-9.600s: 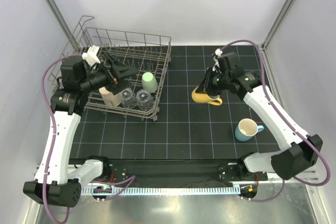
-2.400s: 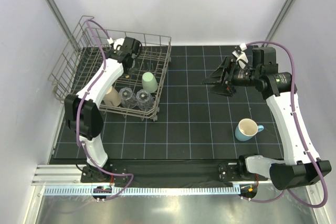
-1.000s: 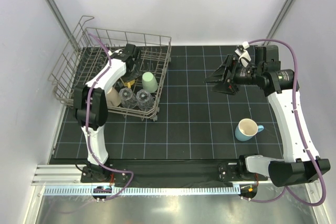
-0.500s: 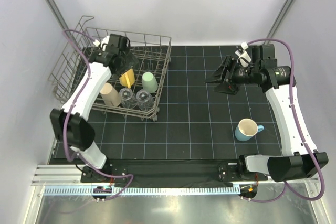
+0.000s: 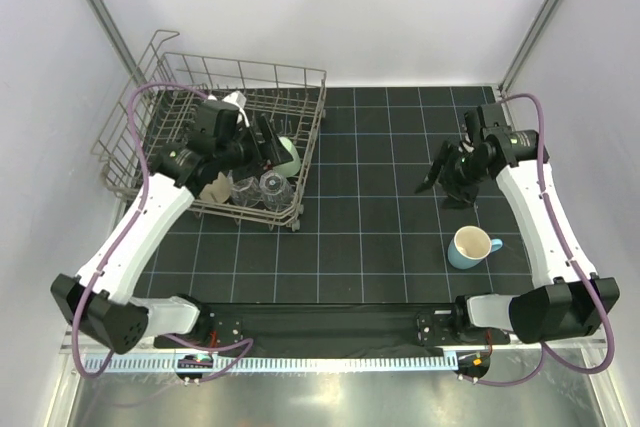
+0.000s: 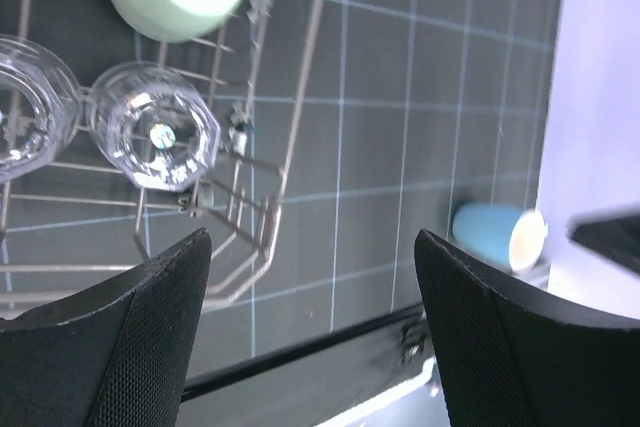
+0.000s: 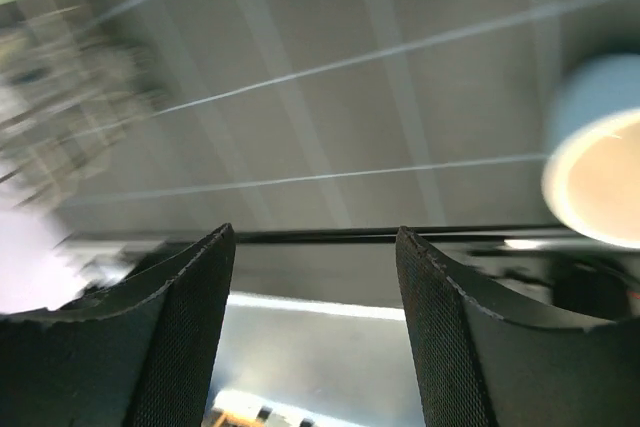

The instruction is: Load the cups into the dish rack

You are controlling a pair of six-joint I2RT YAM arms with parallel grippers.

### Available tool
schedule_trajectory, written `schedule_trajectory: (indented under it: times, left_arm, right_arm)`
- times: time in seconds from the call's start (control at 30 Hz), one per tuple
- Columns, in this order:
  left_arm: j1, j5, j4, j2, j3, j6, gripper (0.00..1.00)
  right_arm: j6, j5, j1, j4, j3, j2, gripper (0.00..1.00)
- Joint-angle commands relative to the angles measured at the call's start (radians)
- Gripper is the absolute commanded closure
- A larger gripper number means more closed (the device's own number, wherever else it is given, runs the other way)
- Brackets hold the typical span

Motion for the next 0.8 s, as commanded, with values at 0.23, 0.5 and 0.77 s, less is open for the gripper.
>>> schedule_trajectory:
  times: [0.23, 0.5, 0.77]
  left_arm:
    - [-0.026, 0.139, 0.082, -0.178, -0.065, 0.148, 0.15]
    - [-0.086, 0.052, 0.042, -0.247, -0.073, 0.239, 0.11]
    - [-0.143, -0.010, 0.019, -0.219, -0.012, 0.312, 0.08]
  right_arm:
    - [-0.025, 0.402, -0.005, -0.129, -0.199, -0.036, 0.32]
    - [-0.033, 0.494, -0.006, -0.083, -0.275, -0.016, 0.32]
    - [-0.048, 0.502, -0.005, -0.005, -0.335, 0.025, 0.36]
